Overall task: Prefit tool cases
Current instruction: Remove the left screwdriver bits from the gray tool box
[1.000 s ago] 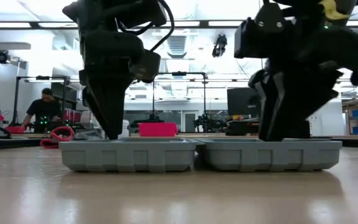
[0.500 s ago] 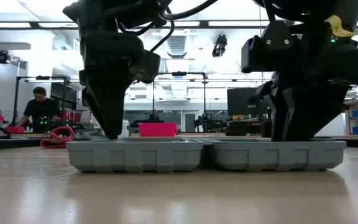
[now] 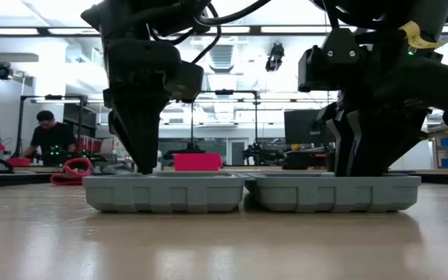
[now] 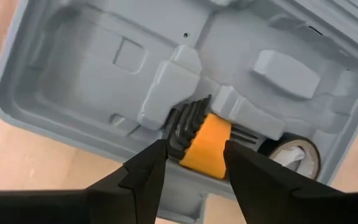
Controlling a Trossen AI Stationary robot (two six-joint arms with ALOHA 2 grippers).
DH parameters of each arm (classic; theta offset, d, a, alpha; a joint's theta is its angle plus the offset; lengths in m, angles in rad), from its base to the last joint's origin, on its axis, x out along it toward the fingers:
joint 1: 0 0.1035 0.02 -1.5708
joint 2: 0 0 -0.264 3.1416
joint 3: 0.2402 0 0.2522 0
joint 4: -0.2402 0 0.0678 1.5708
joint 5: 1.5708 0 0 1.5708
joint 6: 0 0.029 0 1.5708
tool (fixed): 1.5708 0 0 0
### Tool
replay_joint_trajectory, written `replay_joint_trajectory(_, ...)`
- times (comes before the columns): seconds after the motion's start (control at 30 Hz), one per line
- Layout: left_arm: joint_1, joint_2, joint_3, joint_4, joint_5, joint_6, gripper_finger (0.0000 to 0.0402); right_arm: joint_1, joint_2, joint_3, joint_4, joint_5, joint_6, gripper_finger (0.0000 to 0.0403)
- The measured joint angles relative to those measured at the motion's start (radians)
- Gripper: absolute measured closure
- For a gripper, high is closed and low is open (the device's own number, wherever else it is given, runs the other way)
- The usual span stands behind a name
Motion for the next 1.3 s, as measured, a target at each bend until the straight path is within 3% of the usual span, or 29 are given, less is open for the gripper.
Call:
replay_joint_trajectory(0.33, 0.048, 0.013, 0.000, -0.007, -0.004, 0.072, 0.0223, 0.000, 0.000, 0.000, 0.002, -0.014, 0.006, 0.0305)
replay_joint_trajectory(0.6, 0.048, 0.076, 0.011, 0.003, 0.078, 0.082, 0.0220, 0.000, 0.000, 0.000, 0.003, -0.012, 0.006, 0.0293)
replay_joint_trajectory(1.3, 0.043, 0.083, 0.011, 0.073, 0.409, 0.031, 0.0216, -0.039, -0.001, 0.000, -0.007, -0.026, 0.038, 0.0307)
